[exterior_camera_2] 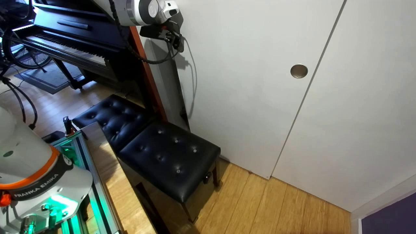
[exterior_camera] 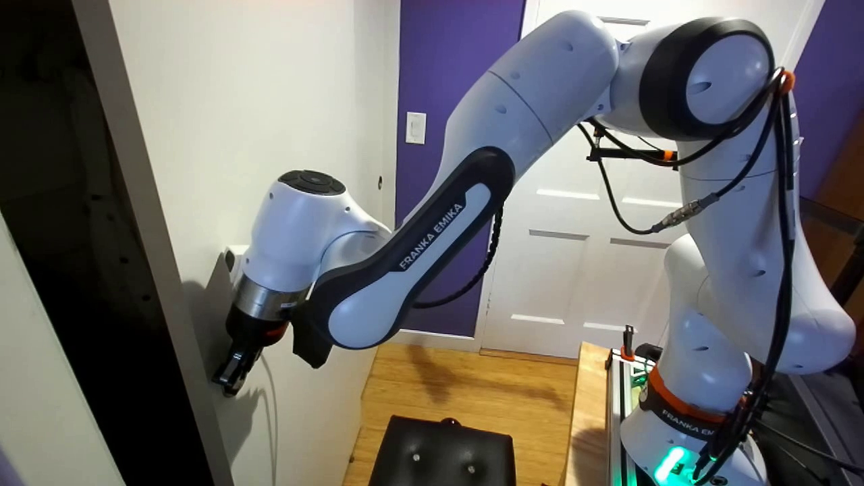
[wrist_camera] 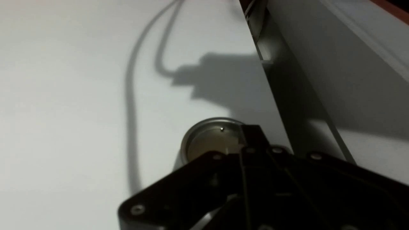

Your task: Slide the wardrobe door to the left

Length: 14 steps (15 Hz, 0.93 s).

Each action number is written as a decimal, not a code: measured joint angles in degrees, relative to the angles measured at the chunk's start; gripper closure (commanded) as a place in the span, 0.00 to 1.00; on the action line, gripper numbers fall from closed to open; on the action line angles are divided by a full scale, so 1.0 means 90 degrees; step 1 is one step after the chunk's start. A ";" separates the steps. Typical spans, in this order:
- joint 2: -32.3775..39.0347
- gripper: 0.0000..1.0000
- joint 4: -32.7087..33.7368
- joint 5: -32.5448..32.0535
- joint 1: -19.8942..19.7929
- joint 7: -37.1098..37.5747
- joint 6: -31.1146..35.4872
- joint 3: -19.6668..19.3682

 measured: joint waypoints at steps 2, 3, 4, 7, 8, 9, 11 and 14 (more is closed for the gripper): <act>0.0003 1.00 0.0006 -0.0064 0.0012 -0.0023 -0.0002 -0.0003; 0.0005 1.00 0.0010 -0.0120 0.0022 -0.0026 -0.0003 -0.0010; 0.0007 1.00 0.0014 -0.0157 0.0027 -0.0041 -0.0006 -0.0013; 0.0022 1.00 0.0045 -0.0208 0.0029 -0.0214 -0.0039 0.0015; 0.0032 1.00 0.0058 -0.0208 0.0024 -0.0324 -0.0044 0.0047; 0.0045 1.00 0.0069 -0.0208 0.0021 -0.0412 -0.0030 0.0091; 0.0075 1.00 0.0089 -0.0208 0.0022 -0.0599 0.0002 0.0213; 0.0171 1.00 0.0199 -0.0209 0.0061 -0.0872 0.0004 0.0461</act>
